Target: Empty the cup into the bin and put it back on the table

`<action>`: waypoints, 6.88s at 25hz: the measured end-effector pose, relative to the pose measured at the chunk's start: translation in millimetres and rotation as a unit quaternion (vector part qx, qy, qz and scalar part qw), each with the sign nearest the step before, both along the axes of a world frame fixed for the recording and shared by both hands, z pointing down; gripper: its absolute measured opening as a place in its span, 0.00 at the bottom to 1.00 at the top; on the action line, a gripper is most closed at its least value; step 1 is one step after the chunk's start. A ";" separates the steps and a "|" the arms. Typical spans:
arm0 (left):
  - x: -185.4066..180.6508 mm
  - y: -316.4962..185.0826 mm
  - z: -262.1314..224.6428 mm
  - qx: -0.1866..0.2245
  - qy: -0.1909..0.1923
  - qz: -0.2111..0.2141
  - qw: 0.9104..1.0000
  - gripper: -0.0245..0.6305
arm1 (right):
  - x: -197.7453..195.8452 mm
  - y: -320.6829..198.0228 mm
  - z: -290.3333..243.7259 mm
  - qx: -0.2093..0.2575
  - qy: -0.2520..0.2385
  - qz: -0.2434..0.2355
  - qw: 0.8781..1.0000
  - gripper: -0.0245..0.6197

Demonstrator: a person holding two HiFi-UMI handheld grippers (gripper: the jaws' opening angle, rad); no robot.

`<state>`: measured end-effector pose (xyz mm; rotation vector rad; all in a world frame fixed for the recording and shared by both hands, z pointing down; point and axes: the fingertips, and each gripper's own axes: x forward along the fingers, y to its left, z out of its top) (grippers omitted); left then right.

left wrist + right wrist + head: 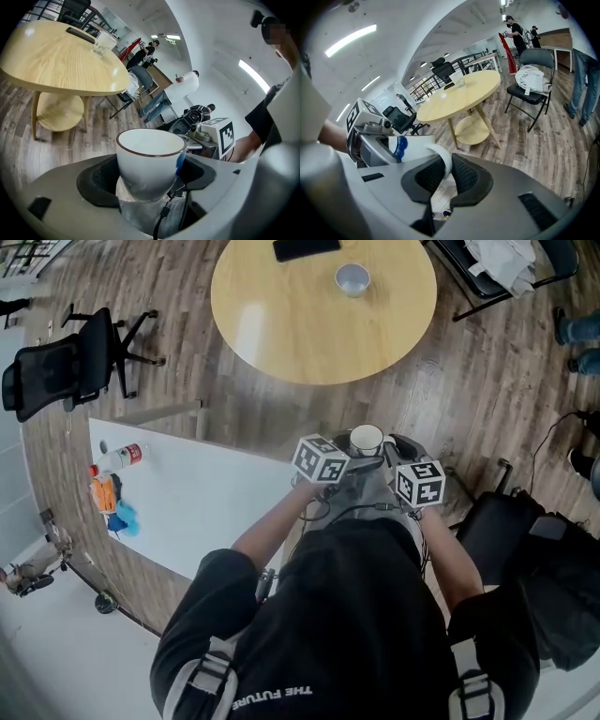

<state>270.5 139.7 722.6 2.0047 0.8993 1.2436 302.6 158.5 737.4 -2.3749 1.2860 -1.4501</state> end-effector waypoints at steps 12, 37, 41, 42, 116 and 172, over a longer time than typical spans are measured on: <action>11.6 -2.6 -19.3 0.039 0.072 -0.001 0.997 0.61 | 11.1 -3.6 -19.2 0.024 0.036 -0.004 0.999 0.12; -115.4 -200.3 -244.4 0.310 0.360 -0.298 0.828 0.61 | -110.6 -227.7 -257.1 0.275 0.280 -0.288 0.874 0.12; -222.1 -254.8 -261.3 0.369 0.328 -0.397 0.774 0.61 | -220.9 -291.9 -274.6 0.323 0.250 -0.396 0.822 0.12; -250.0 -263.2 -264.4 0.382 0.318 -0.422 0.759 0.61 | -250.3 -302.5 -277.6 0.333 0.242 -0.423 0.807 0.12; -472.0 -313.7 -85.7 0.404 0.213 -0.516 0.725 0.63 | -463.7 -340.4 -90.2 0.194 0.238 -0.619 0.722 0.27; -516.1 -304.9 -328.0 0.464 0.205 -0.649 0.568 0.07 | -493.8 -317.4 -313.8 0.383 0.215 -0.571 0.694 0.06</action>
